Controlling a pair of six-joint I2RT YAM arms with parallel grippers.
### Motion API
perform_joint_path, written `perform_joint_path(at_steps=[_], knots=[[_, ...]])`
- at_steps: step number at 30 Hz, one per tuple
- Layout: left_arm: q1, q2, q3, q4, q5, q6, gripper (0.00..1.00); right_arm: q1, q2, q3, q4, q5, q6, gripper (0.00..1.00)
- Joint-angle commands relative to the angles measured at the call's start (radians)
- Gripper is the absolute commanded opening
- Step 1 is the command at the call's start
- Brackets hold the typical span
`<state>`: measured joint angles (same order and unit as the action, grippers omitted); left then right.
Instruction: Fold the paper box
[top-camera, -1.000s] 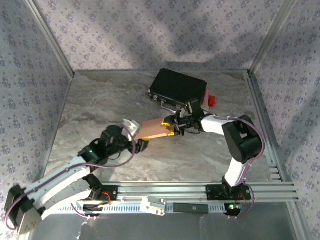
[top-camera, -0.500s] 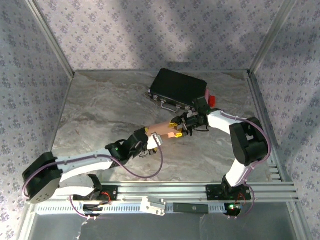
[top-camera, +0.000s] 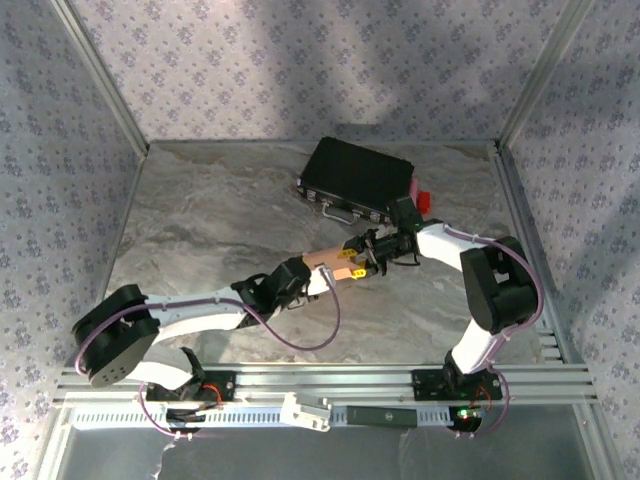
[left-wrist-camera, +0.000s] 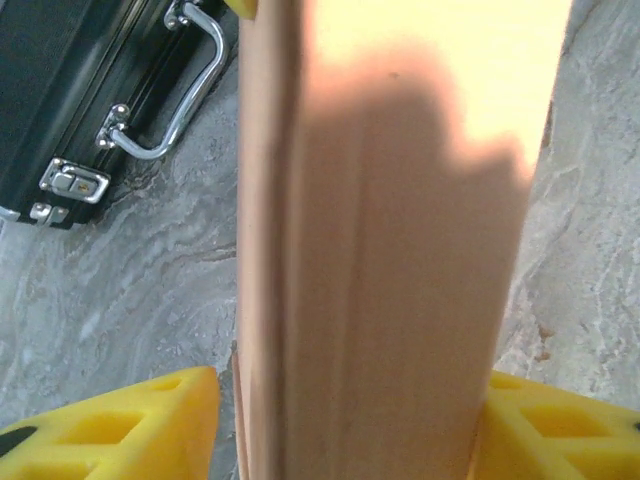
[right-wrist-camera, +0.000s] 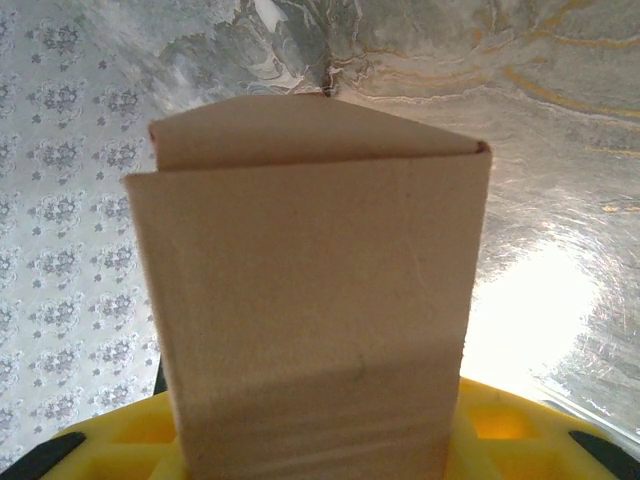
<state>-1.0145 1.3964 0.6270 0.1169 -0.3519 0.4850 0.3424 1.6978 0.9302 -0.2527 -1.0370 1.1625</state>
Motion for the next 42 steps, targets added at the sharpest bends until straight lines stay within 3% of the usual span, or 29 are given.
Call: perform_joint_path(at_steps=[1,7,13,18,23,27,29,32,37,42], knots=[[0.005,0.013,0.035,0.005,0.014,-0.011,0.51,-0.009,-0.020,-0.017,-0.019,-0.014,0.014,0.36],[0.003,0.010,0.049,-0.030,0.033,-0.020,0.41,-0.016,-0.019,-0.021,-0.015,-0.020,0.017,0.38],[0.004,-0.020,0.067,-0.095,0.043,-0.028,0.39,-0.026,-0.031,-0.013,-0.042,-0.014,-0.002,0.52],[0.006,-0.055,0.148,-0.314,0.096,-0.051,0.39,-0.081,-0.129,0.007,-0.164,0.058,-0.090,0.62],[0.006,-0.086,0.222,-0.531,0.183,-0.077,0.38,-0.154,-0.273,0.032,-0.244,0.124,-0.174,0.64],[0.014,-0.074,0.311,-0.713,0.255,-0.100,0.40,-0.164,-0.396,0.070,-0.334,0.348,-0.349,0.58],[0.028,-0.047,0.362,-0.816,0.304,-0.115,0.41,-0.149,-0.468,0.032,-0.285,0.460,-0.397,0.51],[0.047,0.001,0.425,-0.938,0.361,-0.139,0.41,-0.108,-0.573,-0.050,-0.184,0.608,-0.460,0.50],[0.066,0.045,0.501,-1.056,0.449,-0.124,0.42,-0.007,-0.692,-0.122,-0.103,0.790,-0.597,0.51],[0.115,0.121,0.585,-1.168,0.502,-0.089,0.43,0.178,-0.765,-0.189,0.016,0.943,-0.801,0.50]])
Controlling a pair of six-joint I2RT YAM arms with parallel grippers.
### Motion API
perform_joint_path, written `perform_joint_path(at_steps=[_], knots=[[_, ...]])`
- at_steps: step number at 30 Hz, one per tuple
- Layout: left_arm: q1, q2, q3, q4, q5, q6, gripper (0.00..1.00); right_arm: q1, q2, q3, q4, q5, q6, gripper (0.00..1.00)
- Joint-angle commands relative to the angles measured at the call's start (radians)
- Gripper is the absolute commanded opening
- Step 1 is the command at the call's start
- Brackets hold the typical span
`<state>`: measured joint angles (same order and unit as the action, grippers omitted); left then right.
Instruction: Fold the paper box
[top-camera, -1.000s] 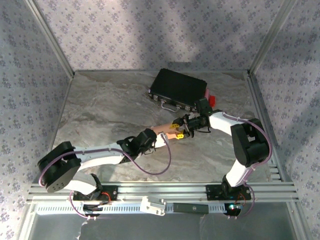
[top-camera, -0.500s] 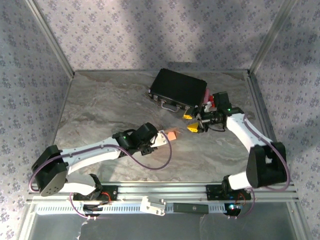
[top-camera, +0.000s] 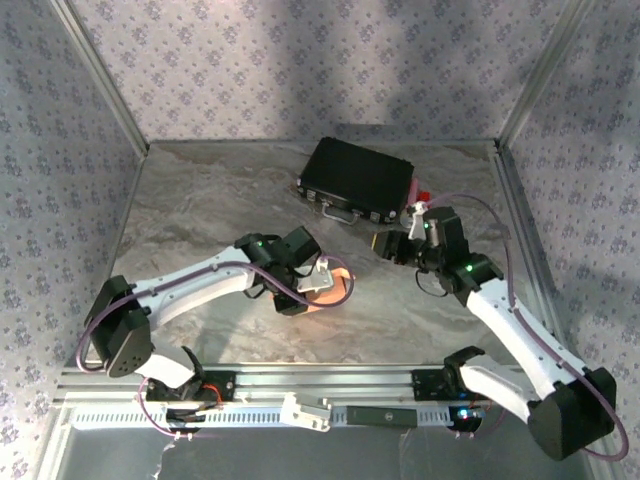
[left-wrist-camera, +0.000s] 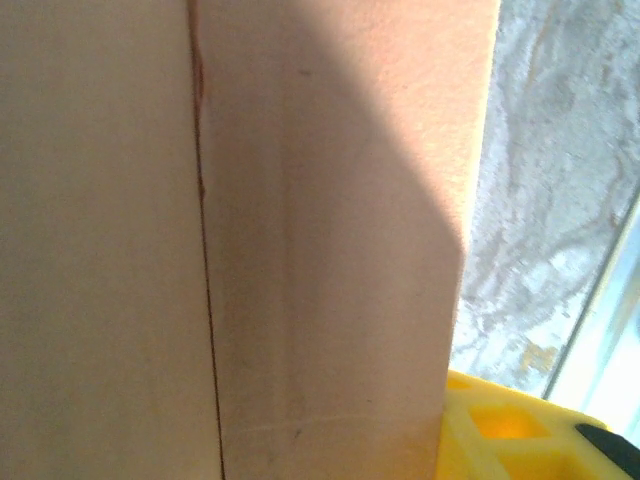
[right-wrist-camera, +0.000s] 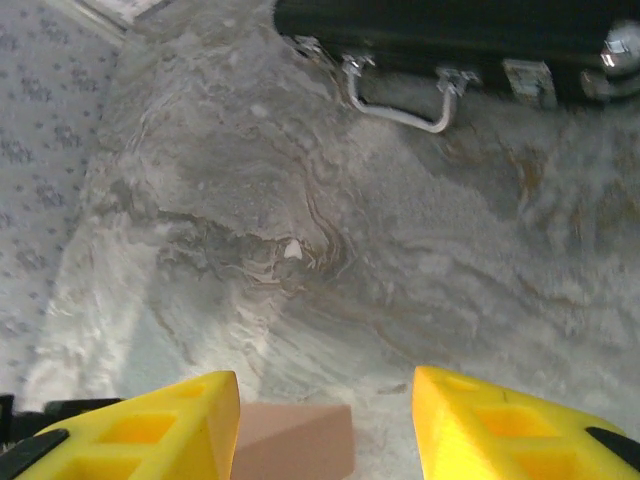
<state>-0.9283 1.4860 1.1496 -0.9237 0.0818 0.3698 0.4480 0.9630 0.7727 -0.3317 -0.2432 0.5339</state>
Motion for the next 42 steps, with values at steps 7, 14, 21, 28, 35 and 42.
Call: perform_joint_path(at_steps=[7,14,21,28,35,42], knots=[[0.095,0.081,0.111,-0.170,0.089,0.109,0.43,0.221,0.047,-0.043,0.128,0.087,-0.378,0.46],[0.128,0.104,0.113,-0.173,0.114,0.166,0.43,0.227,0.156,-0.004,0.090,-0.029,-0.484,0.43],[0.148,0.125,0.090,-0.151,0.130,0.186,0.43,0.248,0.198,0.001,0.097,-0.093,-0.487,0.42],[0.150,0.129,0.074,-0.121,0.129,0.195,0.43,0.253,0.223,0.023,0.077,-0.097,-0.502,0.39],[0.150,0.131,0.071,-0.109,0.124,0.202,0.43,0.250,0.270,0.040,0.074,-0.079,-0.503,0.36],[0.149,0.122,0.065,-0.096,0.118,0.205,0.44,0.252,0.277,0.049,0.073,-0.068,-0.500,0.27]])
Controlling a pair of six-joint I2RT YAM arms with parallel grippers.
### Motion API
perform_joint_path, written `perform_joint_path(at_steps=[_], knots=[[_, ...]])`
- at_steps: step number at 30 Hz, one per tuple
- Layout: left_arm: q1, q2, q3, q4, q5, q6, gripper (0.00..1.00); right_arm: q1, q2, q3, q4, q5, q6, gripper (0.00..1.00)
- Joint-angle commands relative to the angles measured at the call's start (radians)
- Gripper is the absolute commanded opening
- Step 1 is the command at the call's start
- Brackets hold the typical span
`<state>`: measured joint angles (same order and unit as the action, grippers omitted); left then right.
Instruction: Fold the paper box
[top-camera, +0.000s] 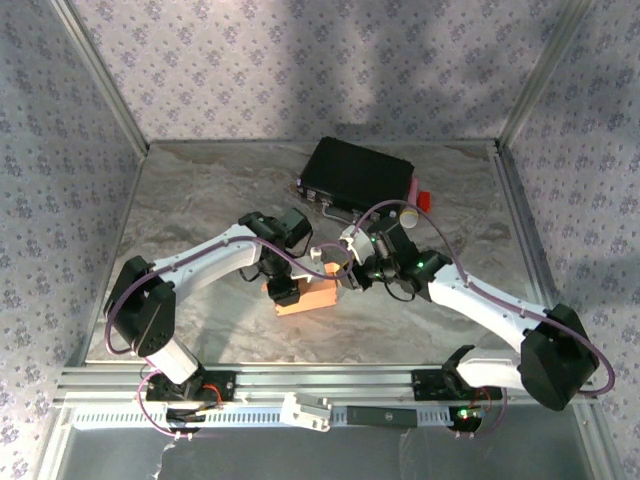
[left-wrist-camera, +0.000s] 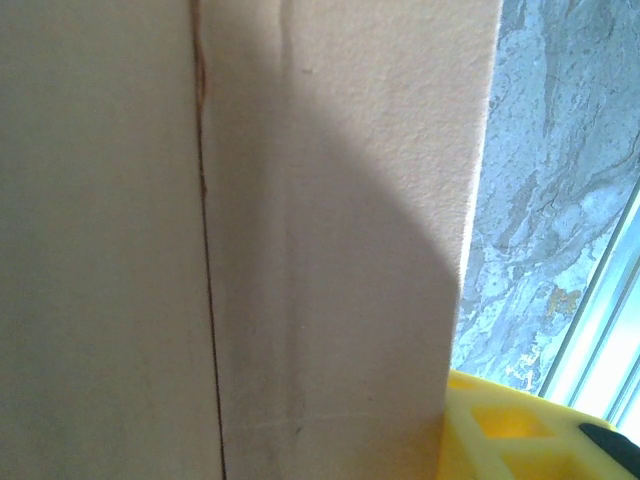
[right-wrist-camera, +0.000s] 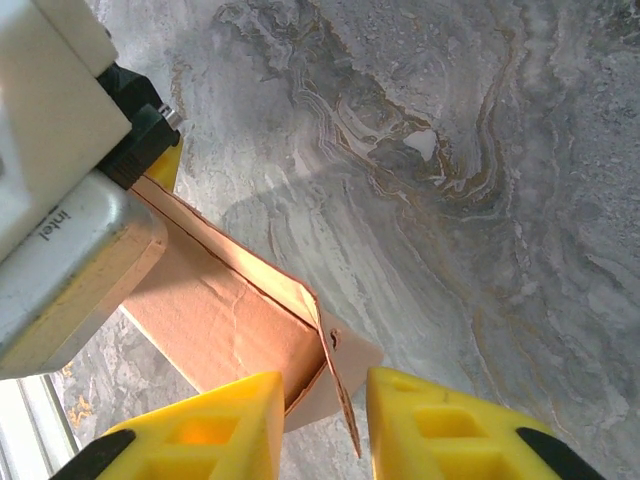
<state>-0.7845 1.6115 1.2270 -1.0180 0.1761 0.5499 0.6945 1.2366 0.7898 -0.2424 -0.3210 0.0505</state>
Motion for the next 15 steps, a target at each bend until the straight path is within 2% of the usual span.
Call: perform_joint_path(at_steps=[1,11,15], knots=[[0.006,-0.002,-0.012,-0.001,0.024,0.024,0.44,0.007,0.004,0.031,-0.016,0.010,-0.015,0.26],[0.006,-0.005,-0.019,0.019,0.027,0.013,0.45,0.014,0.022,0.036,-0.022,0.011,-0.014,0.08],[0.006,-0.004,-0.029,0.033,0.025,0.003,0.48,0.039,0.030,0.049,-0.036,0.060,-0.001,0.04]])
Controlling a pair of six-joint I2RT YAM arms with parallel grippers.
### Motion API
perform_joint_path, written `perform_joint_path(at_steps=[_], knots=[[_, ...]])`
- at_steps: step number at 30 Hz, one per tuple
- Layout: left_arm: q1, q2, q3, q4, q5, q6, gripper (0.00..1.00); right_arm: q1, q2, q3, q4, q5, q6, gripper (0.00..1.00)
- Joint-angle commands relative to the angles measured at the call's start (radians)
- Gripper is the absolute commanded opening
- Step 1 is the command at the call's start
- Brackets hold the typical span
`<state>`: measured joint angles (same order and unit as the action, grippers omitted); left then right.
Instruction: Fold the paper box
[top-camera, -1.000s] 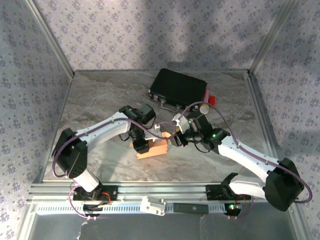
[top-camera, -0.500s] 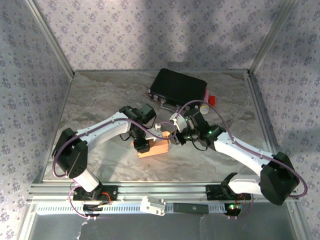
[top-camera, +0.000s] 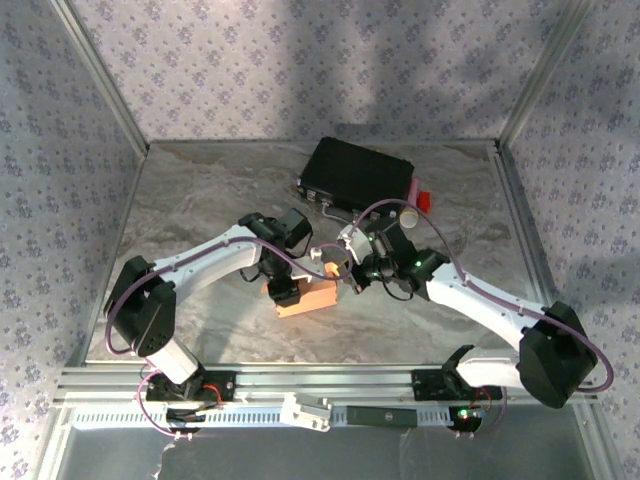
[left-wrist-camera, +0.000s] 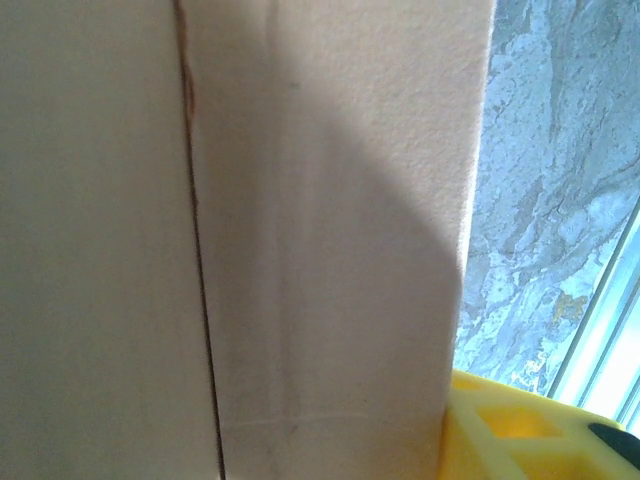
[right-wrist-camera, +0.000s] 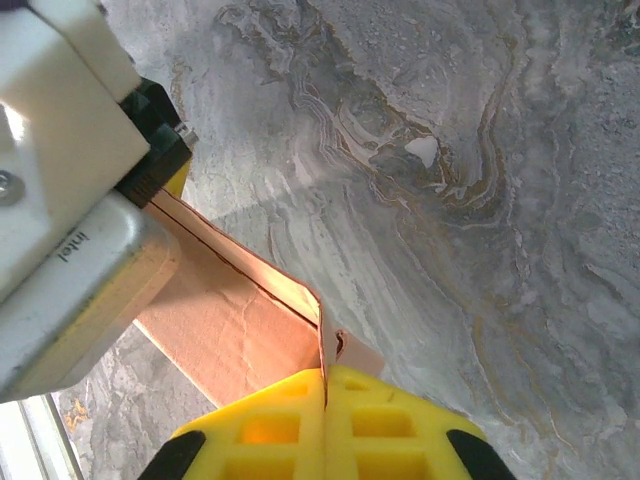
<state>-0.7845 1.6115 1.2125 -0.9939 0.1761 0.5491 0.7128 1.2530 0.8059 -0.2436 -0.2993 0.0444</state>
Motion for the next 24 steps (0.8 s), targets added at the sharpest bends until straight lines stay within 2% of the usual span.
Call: perform_joint_path(at_steps=[1,8,13,17,20,22,24], knots=[[0.007,-0.006,-0.018,0.015,0.021,0.001,0.48,0.029,0.018,0.042,-0.045,0.060,0.012,0.03],[0.006,-0.026,-0.033,0.050,0.004,-0.023,0.49,0.120,0.026,0.068,-0.063,0.201,0.107,0.00],[0.007,-0.083,-0.053,0.101,-0.013,-0.067,0.54,0.163,0.023,0.056,-0.046,0.282,0.153,0.00],[0.021,-0.201,-0.111,0.191,0.004,-0.110,0.59,0.165,0.019,0.047,-0.043,0.296,0.152,0.00],[0.040,-0.306,-0.155,0.248,0.055,-0.143,0.70,0.164,0.021,0.051,-0.042,0.290,0.151,0.00],[0.050,-0.357,-0.169,0.266,0.076,-0.165,0.70,0.163,0.027,0.054,-0.040,0.289,0.150,0.00],[0.061,-0.395,-0.169,0.277,0.052,-0.206,0.70,0.163,0.035,0.057,-0.038,0.285,0.152,0.00]])
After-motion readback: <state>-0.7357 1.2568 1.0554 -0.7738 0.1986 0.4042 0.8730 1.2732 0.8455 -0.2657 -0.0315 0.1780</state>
